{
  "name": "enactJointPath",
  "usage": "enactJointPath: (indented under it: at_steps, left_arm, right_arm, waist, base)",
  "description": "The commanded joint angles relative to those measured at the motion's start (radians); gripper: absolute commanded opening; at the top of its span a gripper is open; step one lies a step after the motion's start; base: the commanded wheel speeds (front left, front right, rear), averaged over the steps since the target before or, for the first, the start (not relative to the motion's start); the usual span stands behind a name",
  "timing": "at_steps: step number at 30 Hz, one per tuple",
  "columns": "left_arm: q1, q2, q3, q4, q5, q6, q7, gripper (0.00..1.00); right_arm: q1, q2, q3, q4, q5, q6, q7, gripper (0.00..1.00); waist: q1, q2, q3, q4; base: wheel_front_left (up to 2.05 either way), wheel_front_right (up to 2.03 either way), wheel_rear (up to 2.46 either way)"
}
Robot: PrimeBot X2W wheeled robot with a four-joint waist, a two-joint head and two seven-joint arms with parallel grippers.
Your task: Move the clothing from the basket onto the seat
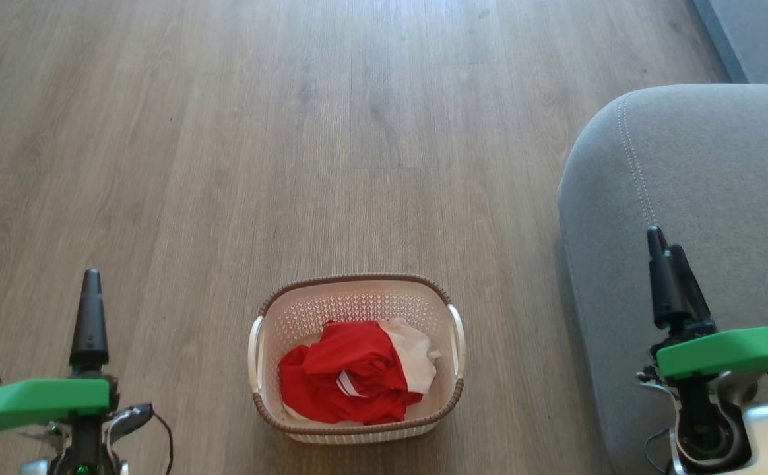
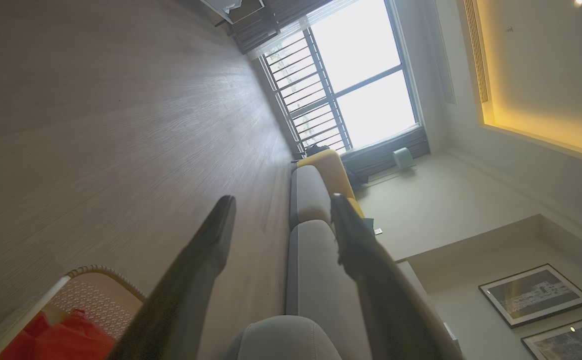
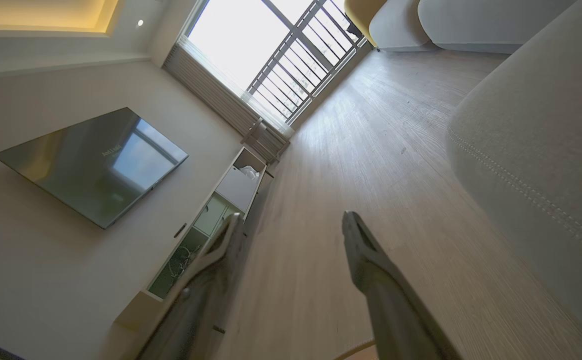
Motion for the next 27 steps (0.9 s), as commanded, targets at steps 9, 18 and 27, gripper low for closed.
enactJointPath:
  at_steps: [9,18,27]
  left_arm:
    - [-0.053,0.01,-0.043,-0.165,0.204,0.102,-0.035,1.0]
    - [-0.052,0.011,-0.14,-0.255,0.415,0.188,-0.059,1.0]
    - [-0.044,0.012,-0.249,-0.267,0.604,0.21,-0.085,1.0]
  right_arm:
    - [-0.073,-0.026,0.07,-0.104,-0.225,0.0,-0.04,1.0]
    - [-0.081,-0.034,0.093,-0.126,-0.343,0.0,-0.063,1.0]
    - [-0.09,-0.056,0.143,-0.154,-0.502,0.0,-0.09,1.0]
  waist:
    - [-0.0001,0.0,0.007,0.01]
    - [-0.0001,0.0,0.014,0.013]
    - [-0.0001,0.0,0.013,0.013]
  base:
    - [0.0,0.0,0.0]
    - [0.0,0.0,0.0]
    - [0.0,0.0,0.0]
